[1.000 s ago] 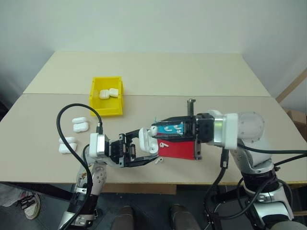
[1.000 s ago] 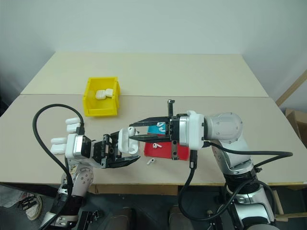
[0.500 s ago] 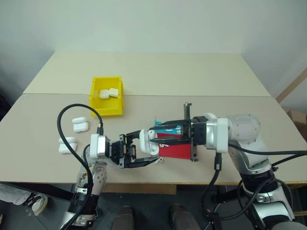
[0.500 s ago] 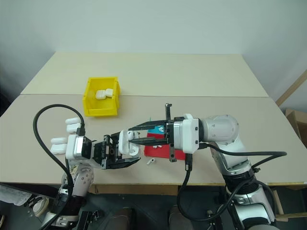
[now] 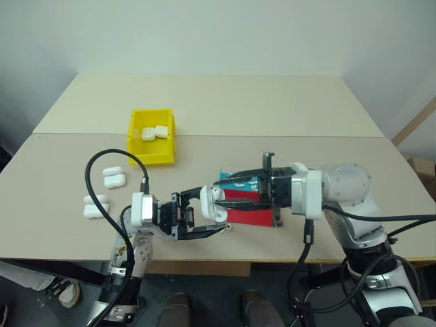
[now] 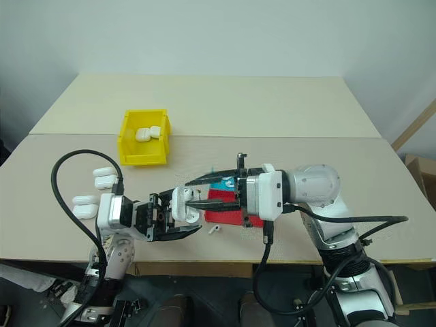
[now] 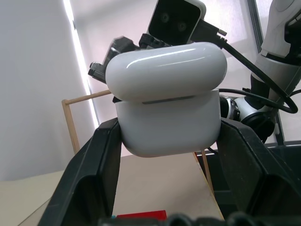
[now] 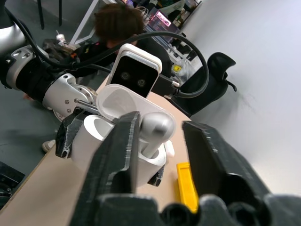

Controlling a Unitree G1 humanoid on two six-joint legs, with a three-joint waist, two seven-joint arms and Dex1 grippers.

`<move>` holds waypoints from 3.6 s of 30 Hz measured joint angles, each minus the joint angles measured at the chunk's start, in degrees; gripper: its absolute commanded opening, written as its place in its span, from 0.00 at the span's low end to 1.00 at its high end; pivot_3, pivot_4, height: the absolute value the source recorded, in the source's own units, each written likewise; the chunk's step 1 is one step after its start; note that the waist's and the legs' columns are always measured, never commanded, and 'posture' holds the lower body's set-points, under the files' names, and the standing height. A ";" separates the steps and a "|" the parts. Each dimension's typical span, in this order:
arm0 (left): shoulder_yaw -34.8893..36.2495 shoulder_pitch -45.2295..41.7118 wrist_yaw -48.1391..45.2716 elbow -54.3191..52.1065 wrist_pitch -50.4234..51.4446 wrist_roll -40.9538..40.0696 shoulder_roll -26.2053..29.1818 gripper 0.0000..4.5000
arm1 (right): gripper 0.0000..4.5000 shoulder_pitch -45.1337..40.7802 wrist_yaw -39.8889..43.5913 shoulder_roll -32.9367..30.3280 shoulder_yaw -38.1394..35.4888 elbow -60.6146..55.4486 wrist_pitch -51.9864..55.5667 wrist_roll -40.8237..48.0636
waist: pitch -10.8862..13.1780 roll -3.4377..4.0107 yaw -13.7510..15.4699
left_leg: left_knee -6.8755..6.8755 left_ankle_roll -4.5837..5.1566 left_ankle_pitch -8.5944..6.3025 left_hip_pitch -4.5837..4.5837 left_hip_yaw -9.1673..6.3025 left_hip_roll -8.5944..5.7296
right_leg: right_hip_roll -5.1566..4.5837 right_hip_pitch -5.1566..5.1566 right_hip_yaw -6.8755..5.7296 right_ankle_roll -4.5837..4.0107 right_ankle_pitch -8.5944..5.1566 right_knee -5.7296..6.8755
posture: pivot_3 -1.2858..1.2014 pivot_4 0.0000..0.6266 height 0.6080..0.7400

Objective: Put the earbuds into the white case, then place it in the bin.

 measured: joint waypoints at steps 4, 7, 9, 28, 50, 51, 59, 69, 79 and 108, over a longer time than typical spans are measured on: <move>0.07 0.00 0.00 0.01 -0.07 0.05 -0.04 0.62 | 0.58 -0.05 0.11 -0.32 0.33 0.00 -0.17 0.06 | 0.00 0.00 0.01 | 0.00 0.00 0.00 0.00 0.00 0.00 | -0.01 0.00 0.00 0.00 0.00 -0.01 | 0.52 0.24 1.00; 0.07 0.00 -0.03 0.02 -0.25 0.24 -0.07 0.62 | 0.58 -0.07 0.12 -0.50 0.33 0.08 -0.38 0.21 | 0.00 0.00 0.00 | 0.00 0.00 0.00 0.00 0.00 0.00 | 0.00 0.00 0.00 0.00 0.00 -0.01 | 0.52 0.24 1.00; 0.08 0.01 -0.15 0.05 -0.69 0.41 -0.05 0.62 | 0.58 -0.13 0.39 -1.48 0.27 -0.17 0.76 1.53 | 0.00 0.00 0.02 | 0.00 0.00 0.00 -0.01 0.00 -0.01 | -0.01 0.00 0.00 0.00 0.00 -0.01 | 0.52 0.24 1.00; 3.84 13.36 -1.16 -1.52 -7.92 2.52 6.77 0.62 | 0.58 -31.16 8.86 -12.58 19.20 30.59 26.18 -19.54 | 0.02 0.04 -0.13 | -0.07 0.01 0.00 -0.26 0.17 0.01 | -0.05 -0.46 0.11 -0.06 -0.01 0.00 | 0.52 0.24 1.00; 2.26 15.33 4.48 -1.77 -14.31 6.20 5.34 0.62 | 0.45 -41.31 9.86 3.38 27.31 69.50 6.94 -42.08 | 0.03 0.09 -0.22 | -0.06 0.01 0.01 -0.42 0.18 0.00 | -0.07 -0.77 0.10 -0.13 0.06 0.27 | 0.52 0.24 1.00; 2.08 15.33 4.54 -1.77 -14.49 6.48 5.35 0.62 | 0.45 -41.44 9.65 3.83 27.30 70.26 6.45 -42.42 | 0.03 0.09 -0.22 | -0.06 0.01 0.01 -0.41 0.18 0.00 | -0.07 -0.77 0.10 -0.13 0.06 0.30 | 0.52 0.24 1.00; 1.57 15.11 5.43 -1.76 -14.95 6.64 5.34 0.62 | 0.45 -43.27 7.81 6.18 26.41 74.73 4.98 -44.47 | 0.03 0.10 -0.21 | -0.05 0.01 0.01 -0.39 0.18 0.00 | -0.06 -0.78 0.10 -0.14 0.05 0.37 | 0.52 0.24 1.00; 1.14 15.10 5.52 -1.66 -16.12 6.69 5.68 0.62 | 0.45 -43.27 7.38 7.16 26.16 76.77 3.93 -46.17 | 0.04 0.11 -0.28 | -0.05 0.00 0.01 -0.38 0.19 0.00 | -0.05 -0.79 0.11 -0.14 0.05 0.40 | 0.52 0.24 1.00; 0.66 15.10 5.37 -1.41 -16.42 6.68 6.23 0.62 | 0.45 -43.27 7.05 7.79 25.99 77.36 3.94 -46.73 | 0.04 0.11 -0.28 | -0.05 0.01 0.01 -0.38 0.18 0.00 | -0.05 -0.79 0.11 -0.14 0.05 0.41 | 0.52 0.24 1.00; -0.24 14.79 5.61 -0.23 -18.36 7.41 6.84 0.62 | 0.37 -43.21 6.49 8.12 26.00 77.83 2.93 -48.62 | 0.04 0.12 -0.32 | -0.05 0.01 0.01 -0.37 0.18 0.00 | -0.04 -0.80 0.12 -0.14 0.05 0.43 | 0.52 0.24 1.00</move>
